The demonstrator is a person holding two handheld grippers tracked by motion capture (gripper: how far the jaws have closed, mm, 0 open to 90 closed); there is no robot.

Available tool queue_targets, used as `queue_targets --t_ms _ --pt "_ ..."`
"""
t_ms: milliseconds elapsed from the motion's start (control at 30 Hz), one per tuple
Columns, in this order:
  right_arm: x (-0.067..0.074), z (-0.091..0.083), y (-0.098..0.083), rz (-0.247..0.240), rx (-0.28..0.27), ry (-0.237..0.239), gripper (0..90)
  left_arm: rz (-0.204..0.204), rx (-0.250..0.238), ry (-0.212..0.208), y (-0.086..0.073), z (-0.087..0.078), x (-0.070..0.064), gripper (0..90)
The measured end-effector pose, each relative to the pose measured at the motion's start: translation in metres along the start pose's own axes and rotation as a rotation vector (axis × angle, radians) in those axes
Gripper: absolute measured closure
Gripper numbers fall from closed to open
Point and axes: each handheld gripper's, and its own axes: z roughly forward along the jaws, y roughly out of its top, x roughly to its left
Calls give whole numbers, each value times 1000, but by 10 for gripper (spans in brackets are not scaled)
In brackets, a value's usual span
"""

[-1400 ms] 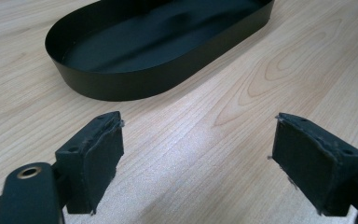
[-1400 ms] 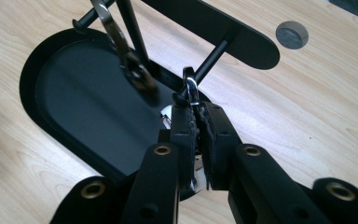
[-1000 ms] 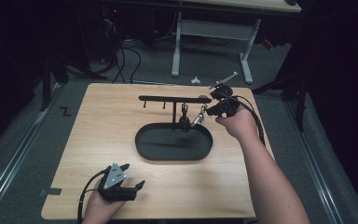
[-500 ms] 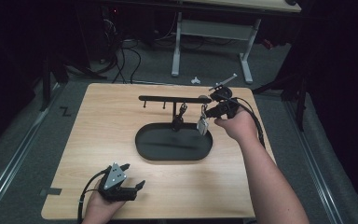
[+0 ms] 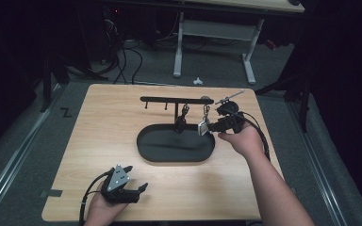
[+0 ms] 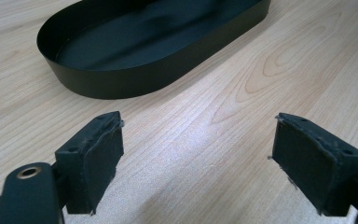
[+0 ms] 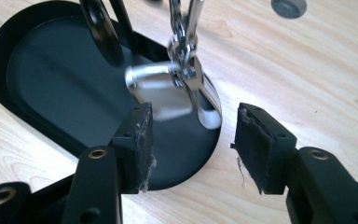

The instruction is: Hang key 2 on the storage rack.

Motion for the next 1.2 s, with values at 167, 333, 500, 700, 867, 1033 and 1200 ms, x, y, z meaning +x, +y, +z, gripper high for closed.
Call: queue_targets --t_ms 167,333,500,700,867,1033,1200 --pt "0 2 -13 12 -10 13 452 3 6 -1 0 0 0 166" --pt "3 8 -36 0 -22 10 425 5 9 0 0 1 0 166" --pt "4 12 -53 15 -37 20 415 10 14 -3 0 2 -1 166" --pt "5 14 -82 40 -75 22 404 15 20 -4 0 4 -2 166" --pt "5 14 -115 61 -132 24 388 16 18 -4 0 4 -4 166" --pt "6 16 -149 68 -184 24 383 19 22 -6 0 5 -4 166" --pt "11 16 -182 60 -240 6 378 17 23 1 0 4 -5 166"
